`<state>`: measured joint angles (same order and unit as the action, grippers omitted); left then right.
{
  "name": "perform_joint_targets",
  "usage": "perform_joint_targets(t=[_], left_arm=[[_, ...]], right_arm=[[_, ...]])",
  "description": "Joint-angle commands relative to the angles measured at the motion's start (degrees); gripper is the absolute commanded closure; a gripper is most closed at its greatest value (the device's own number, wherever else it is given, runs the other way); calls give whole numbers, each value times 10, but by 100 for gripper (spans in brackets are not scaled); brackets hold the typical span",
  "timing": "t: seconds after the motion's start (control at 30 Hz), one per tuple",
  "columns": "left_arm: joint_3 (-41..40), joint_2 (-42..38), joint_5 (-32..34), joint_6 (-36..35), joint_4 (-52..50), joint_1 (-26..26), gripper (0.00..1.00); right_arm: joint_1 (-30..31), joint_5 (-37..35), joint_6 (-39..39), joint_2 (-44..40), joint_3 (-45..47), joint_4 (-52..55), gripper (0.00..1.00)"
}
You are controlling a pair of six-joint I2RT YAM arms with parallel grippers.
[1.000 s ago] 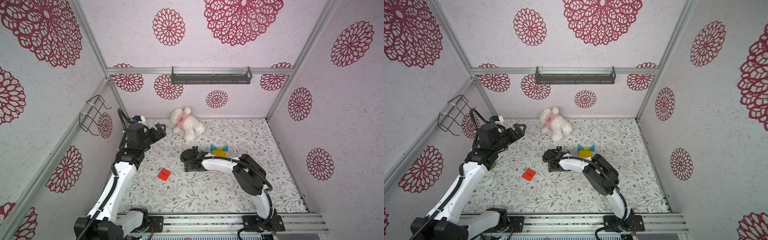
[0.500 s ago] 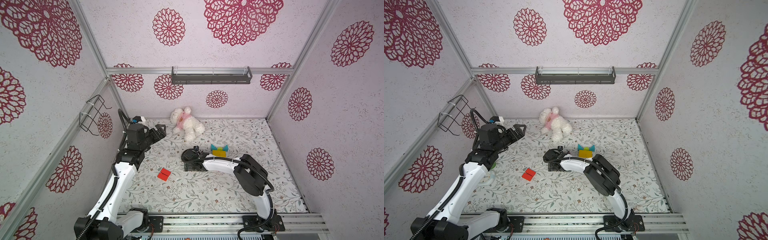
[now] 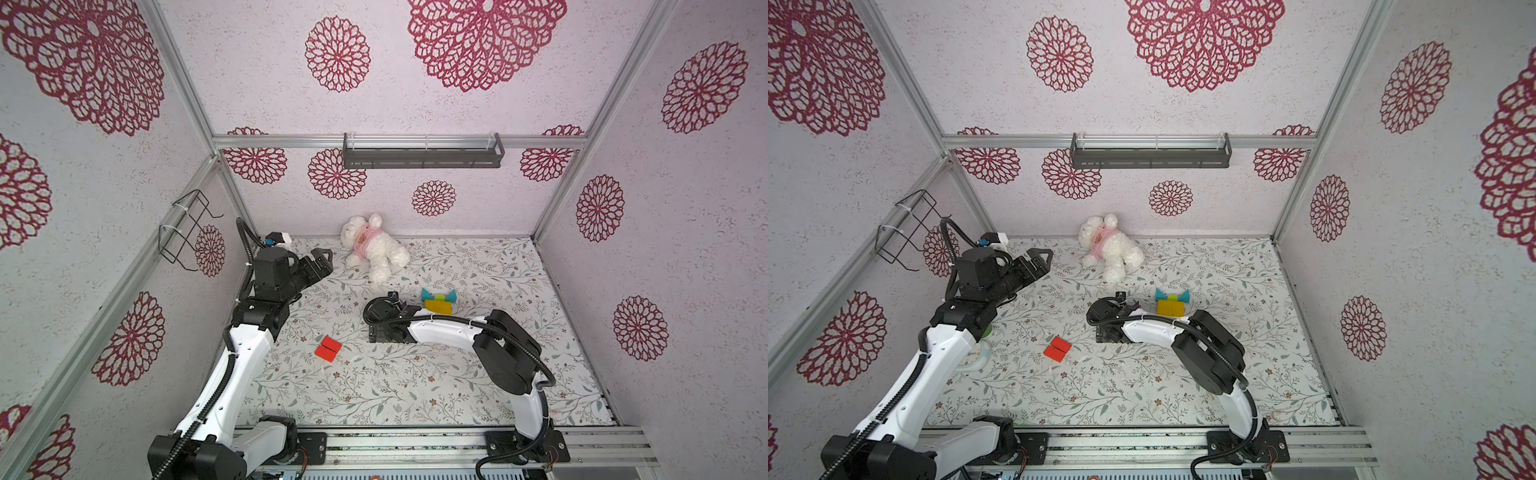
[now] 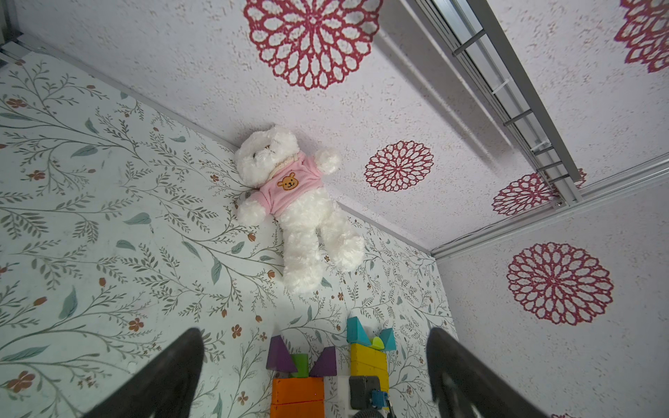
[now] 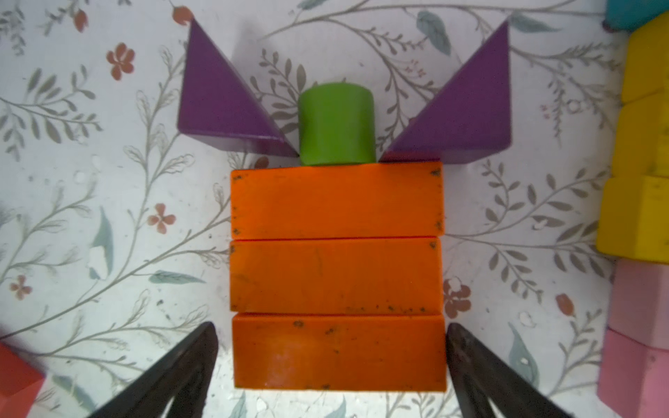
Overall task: Assemble a carrot with building blocks
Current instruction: Assemble the building block at the center of the board, then pick up the building block from the center of the board.
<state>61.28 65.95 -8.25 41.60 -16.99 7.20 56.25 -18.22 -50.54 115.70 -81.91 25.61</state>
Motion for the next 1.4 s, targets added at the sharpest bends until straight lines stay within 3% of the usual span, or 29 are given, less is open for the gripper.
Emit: perform_joint_targets(t=[0.0,0.33,0.7,0.9,1.13,1.37], left_arm=[[-5,-15,5,-4,14,3,2],[-4,-17,6,-6,14,3,3],[-3,-17,16,-8,9,3,3],[-1,-52,102,-17,-20,0,3],[-5,-90,227,0,-53,-18,3],[-7,-90,226,8,-52,-24,3]], right_arm=[[6,0,20,-39,-17,13,1],[12,9,90,-115,54,25,2],[15,18,108,-88,79,24,5],[46,3,131,-62,-11,46,10],[77,36,159,61,-190,64,12],[90,93,202,190,-352,59,8]])
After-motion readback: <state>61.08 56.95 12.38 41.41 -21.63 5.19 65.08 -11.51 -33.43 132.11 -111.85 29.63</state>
